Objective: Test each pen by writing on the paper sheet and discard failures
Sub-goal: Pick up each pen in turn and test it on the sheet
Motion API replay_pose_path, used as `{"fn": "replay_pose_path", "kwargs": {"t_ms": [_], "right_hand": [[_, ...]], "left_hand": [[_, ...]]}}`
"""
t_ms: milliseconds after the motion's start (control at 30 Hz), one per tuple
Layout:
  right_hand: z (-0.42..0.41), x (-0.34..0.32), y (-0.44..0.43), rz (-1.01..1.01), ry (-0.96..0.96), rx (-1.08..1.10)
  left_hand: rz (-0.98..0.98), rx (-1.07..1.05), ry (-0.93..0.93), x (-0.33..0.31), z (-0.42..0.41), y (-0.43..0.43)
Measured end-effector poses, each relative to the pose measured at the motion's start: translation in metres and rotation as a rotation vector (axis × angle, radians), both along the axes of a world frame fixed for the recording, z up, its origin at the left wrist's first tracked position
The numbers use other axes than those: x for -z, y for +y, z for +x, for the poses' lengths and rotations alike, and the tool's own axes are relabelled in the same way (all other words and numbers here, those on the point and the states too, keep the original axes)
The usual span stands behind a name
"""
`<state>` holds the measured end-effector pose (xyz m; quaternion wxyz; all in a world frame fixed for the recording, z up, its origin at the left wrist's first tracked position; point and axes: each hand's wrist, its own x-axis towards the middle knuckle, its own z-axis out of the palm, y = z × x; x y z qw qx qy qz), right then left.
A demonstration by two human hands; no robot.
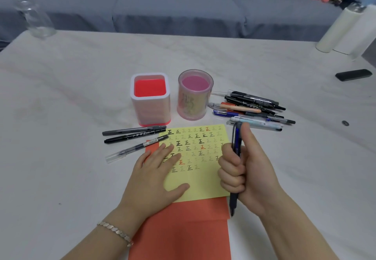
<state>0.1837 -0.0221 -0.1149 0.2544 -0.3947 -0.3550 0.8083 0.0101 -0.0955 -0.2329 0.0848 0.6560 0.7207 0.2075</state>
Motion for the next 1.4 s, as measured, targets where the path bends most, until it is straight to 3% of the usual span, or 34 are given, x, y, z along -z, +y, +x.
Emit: {"fn": "replay_pose_path", "kwargs": {"t_ms": [367, 667, 833, 967, 1067, 1200, 1300, 1400], "right_hand": [[0.001, -0.004, 0.000, -0.083, -0.021, 0.000], [0.004, -0.004, 0.009, 0.032, -0.080, -0.005], [0.011, 0.018, 0.015, 0.483, -0.594, -0.257], [0.012, 0.023, 0.016, 0.908, -0.808, -0.428], [0.010, 0.019, 0.016, 1.080, -0.785, -0.422], [0.008, 0.014, 0.015, 1.225, -0.645, -0.361], [0.013, 0.013, 0.023, 1.513, -0.692, -0.248], [0.027, 0.019, 0.043, 1.536, -0.777, -0.100]], "left_hand": [[0.013, -0.002, 0.013, 0.000, 0.000, 0.001], [0.008, 0.004, 0.049, 0.001, 0.000, 0.001], [0.031, 0.028, -0.003, -0.003, -0.002, -0.003], [0.208, 0.056, 0.085, -0.019, 0.000, -0.002], [0.368, 0.192, 0.195, -0.037, 0.006, 0.008], [0.436, 0.315, 0.383, -0.051, 0.006, 0.019], [0.343, 0.189, 0.421, -0.055, -0.008, 0.021], [0.151, -0.137, 0.174, -0.062, -0.029, 0.012]]}}
